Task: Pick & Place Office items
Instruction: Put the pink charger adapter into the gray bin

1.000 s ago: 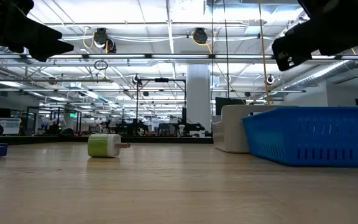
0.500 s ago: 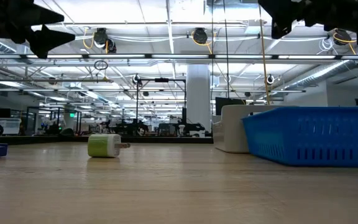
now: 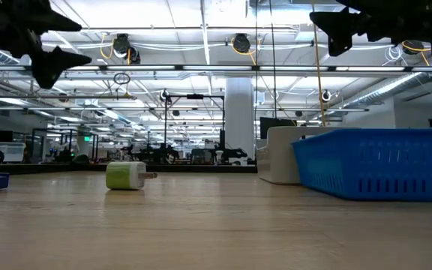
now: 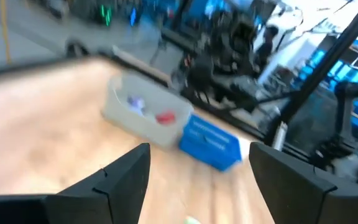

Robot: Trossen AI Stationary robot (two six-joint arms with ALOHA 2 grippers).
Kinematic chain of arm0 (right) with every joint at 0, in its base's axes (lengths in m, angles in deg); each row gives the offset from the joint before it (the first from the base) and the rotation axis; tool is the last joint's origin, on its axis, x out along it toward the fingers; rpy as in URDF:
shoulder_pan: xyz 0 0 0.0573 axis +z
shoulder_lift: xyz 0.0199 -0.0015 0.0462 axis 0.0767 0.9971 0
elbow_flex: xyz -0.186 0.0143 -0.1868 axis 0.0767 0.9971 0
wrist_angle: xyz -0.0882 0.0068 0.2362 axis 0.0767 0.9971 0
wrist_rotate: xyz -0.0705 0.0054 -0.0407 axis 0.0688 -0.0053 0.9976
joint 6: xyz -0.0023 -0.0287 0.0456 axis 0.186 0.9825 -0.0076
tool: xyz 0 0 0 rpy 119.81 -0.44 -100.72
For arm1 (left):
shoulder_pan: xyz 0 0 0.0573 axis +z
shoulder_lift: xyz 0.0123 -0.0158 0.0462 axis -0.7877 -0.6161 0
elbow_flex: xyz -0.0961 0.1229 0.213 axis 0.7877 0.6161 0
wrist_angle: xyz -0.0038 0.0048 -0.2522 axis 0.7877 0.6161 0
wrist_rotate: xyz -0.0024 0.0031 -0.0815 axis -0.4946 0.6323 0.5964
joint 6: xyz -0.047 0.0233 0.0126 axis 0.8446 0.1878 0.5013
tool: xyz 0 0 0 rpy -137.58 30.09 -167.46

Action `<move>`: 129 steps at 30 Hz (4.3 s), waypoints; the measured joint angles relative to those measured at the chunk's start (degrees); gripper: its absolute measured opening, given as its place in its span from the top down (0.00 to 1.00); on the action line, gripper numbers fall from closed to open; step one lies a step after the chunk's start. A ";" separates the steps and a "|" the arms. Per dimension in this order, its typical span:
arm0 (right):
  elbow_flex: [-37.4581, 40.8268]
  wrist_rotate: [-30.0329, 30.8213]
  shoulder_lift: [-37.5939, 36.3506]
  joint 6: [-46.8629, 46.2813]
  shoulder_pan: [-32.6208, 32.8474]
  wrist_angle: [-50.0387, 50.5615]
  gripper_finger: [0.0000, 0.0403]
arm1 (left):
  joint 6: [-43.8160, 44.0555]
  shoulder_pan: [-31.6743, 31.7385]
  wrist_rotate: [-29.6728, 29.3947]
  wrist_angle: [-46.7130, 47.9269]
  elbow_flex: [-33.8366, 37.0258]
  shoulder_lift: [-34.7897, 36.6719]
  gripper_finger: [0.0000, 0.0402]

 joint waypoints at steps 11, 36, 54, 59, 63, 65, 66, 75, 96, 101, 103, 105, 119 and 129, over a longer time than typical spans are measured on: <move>0.00 -0.04 0.00 -1.37 0.00 0.30 0.45 | 22.59 -0.98 13.50 14.74 -11.51 -28.09 0.35; 0.00 -0.04 0.22 1.86 0.02 3.58 0.45 | 59.97 -3.13 39.33 41.77 -24.45 -55.73 0.54; 0.00 -0.06 0.24 4.13 -0.01 9.06 0.45 | 62.59 -5.42 43.97 47.67 -24.29 -58.24 0.44; 0.00 -0.06 0.24 3.33 0.04 9.69 0.45 | 66.32 -5.44 41.93 48.08 -24.29 -58.65 0.32; 0.00 -0.06 0.24 3.32 0.04 9.69 0.45 | 67.94 -5.74 37.07 47.75 -24.29 -59.84 0.25; 0.00 -0.06 0.24 3.30 0.07 9.69 0.45 | 68.64 -6.06 35.88 47.08 -24.29 -60.30 0.22; 0.00 -0.06 0.24 3.30 0.07 9.68 0.45 | 69.05 -6.23 35.99 46.35 -24.29 -60.64 0.21; 0.00 -0.06 0.24 3.28 0.07 9.71 0.45 | 75.72 -9.14 36.32 49.49 -24.26 -65.15 0.21; 0.00 -0.04 0.24 3.26 0.07 9.80 0.45 | 73.46 -12.13 29.14 43.12 -24.42 -70.00 0.40; 0.00 -0.04 0.24 3.26 0.07 9.82 0.45 | 73.68 -12.13 27.04 43.20 -24.42 -70.00 0.46; 0.00 -0.04 0.24 3.26 0.07 9.82 0.45 | 73.80 -12.13 26.95 43.10 -24.42 -70.00 0.47; 0.00 -0.04 0.24 3.26 0.07 9.86 0.45 | 74.01 -12.11 26.85 43.02 -24.40 -70.00 0.49; 0.00 0.05 0.24 3.28 0.07 10.02 0.45 | 53.94 -7.05 27.54 44.06 -24.15 -68.39 0.62; 0.00 0.21 0.23 3.72 0.07 8.19 0.45 | 37.33 1.67 10.68 41.55 -29.63 -63.53 0.62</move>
